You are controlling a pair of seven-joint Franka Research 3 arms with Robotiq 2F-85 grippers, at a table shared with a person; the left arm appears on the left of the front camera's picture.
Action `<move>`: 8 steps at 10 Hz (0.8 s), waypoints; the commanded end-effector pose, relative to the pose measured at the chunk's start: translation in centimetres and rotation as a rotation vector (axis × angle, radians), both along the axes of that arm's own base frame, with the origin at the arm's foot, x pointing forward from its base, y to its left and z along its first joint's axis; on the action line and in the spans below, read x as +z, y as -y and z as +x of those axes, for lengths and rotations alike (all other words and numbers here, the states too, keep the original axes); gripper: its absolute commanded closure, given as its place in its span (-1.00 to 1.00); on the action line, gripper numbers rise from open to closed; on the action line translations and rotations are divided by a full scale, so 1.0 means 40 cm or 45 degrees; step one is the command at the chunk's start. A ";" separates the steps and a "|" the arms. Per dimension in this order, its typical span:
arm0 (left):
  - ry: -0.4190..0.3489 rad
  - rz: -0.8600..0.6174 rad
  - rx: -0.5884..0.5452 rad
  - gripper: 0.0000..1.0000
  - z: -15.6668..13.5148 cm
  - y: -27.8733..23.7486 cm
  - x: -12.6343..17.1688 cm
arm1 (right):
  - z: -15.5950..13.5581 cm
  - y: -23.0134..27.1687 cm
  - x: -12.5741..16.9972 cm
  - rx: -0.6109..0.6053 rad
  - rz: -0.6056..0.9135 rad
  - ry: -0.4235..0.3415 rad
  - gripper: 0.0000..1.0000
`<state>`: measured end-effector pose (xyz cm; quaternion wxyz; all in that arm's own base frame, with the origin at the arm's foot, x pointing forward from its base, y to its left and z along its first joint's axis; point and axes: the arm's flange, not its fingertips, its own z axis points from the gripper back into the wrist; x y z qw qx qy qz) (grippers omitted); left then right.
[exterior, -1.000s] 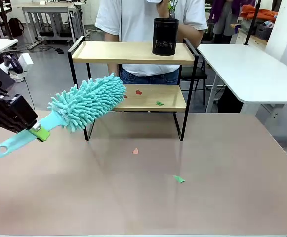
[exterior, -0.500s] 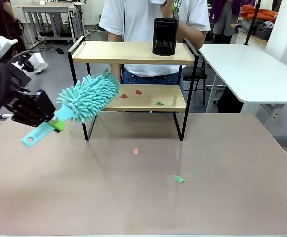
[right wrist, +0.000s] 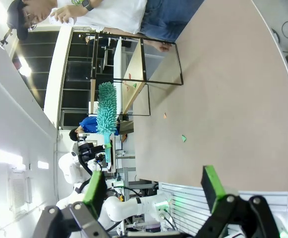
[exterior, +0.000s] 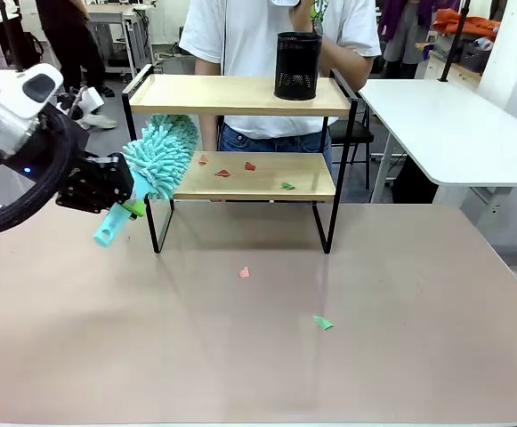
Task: Clean the shelf.
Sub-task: Clean the remaining tier of the Shelf with the Duster once objects are removed.
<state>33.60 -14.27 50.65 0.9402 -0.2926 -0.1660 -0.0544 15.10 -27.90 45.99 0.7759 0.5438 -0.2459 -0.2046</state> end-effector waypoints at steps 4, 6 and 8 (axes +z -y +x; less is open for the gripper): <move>-0.063 0.070 0.049 1.00 0.058 0.057 -0.075 | 0.003 0.000 0.004 0.002 -0.002 0.046 -1.00; -0.077 0.073 0.085 1.00 0.102 0.076 -0.086 | 0.003 0.000 0.004 0.002 -0.002 0.046 -1.00; -0.073 0.053 0.120 1.00 0.114 0.074 -0.081 | 0.003 0.000 0.004 0.002 -0.002 0.046 -1.00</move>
